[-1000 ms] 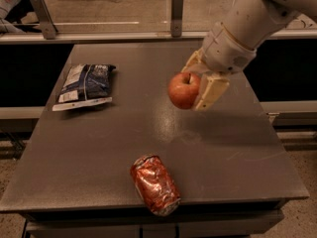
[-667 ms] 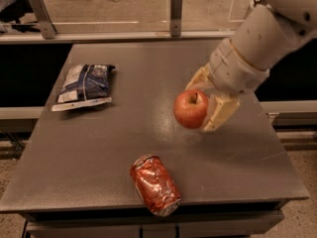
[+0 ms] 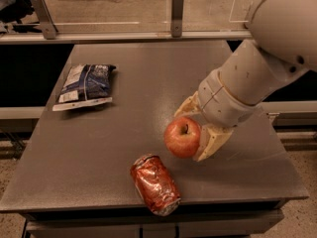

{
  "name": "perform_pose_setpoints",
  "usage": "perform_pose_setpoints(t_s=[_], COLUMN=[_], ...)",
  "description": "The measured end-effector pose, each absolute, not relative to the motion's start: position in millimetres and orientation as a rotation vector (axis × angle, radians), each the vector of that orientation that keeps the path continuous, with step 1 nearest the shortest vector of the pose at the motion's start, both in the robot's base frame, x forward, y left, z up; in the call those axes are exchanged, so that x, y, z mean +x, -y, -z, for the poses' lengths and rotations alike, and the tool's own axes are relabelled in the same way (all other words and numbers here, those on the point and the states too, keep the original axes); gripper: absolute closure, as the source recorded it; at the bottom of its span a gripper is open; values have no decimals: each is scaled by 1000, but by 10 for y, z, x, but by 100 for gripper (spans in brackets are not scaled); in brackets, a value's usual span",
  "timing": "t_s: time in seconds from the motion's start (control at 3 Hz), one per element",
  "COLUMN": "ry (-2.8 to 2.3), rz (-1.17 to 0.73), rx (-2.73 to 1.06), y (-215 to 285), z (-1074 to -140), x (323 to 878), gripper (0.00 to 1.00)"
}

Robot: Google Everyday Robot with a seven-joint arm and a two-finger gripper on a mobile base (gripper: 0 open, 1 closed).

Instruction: Move apple near coke can

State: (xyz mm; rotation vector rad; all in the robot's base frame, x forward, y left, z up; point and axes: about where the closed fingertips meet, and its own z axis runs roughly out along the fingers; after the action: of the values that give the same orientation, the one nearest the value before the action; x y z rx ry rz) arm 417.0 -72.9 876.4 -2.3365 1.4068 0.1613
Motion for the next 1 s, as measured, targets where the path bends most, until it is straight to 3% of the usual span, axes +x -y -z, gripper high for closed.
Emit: perform_pose_setpoints(t_s=[0.33, 1.0], ry=[-1400, -1464], rz=[-154, -330], rx=[-2342, -2355], y=[726, 767], z=[-8774, -8519], x=[4162, 4214], gripper=[82, 35])
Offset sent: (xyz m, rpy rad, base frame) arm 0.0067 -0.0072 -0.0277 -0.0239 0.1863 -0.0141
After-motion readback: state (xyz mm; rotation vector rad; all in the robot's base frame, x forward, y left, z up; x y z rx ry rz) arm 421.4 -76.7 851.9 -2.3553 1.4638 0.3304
